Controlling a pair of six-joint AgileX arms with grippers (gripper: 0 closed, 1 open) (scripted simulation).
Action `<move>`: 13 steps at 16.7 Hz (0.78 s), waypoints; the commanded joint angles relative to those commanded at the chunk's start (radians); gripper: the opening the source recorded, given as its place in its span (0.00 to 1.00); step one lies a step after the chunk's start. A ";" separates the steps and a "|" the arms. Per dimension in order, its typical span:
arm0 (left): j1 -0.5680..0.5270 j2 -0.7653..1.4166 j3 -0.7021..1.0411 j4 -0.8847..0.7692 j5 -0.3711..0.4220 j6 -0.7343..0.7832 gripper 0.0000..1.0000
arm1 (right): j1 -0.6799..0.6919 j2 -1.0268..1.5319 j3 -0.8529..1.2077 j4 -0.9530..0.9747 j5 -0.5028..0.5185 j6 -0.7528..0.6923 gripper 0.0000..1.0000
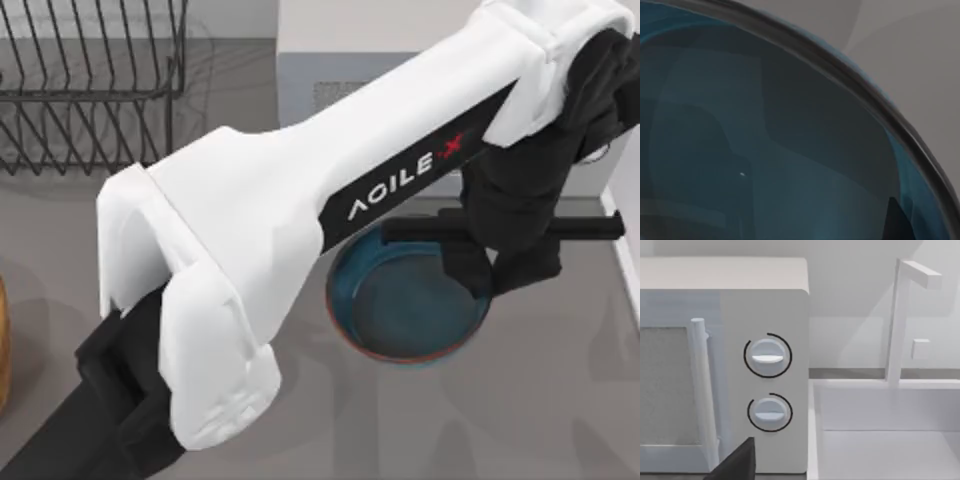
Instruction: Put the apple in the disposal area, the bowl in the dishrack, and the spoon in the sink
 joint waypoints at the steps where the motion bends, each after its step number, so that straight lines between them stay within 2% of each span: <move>1: 0.000 0.002 0.014 -0.013 0.000 0.000 0.00 | 0.000 0.000 0.000 0.000 0.000 0.000 1.00; 8: 0.021 -0.032 -0.013 0.003 -0.003 0.011 0.00 | 0.000 0.000 0.000 0.000 0.000 0.000 1.00; 13: 0.199 -0.285 -0.262 0.180 -0.013 0.105 0.00 | 0.000 0.000 0.000 0.000 0.000 0.000 1.00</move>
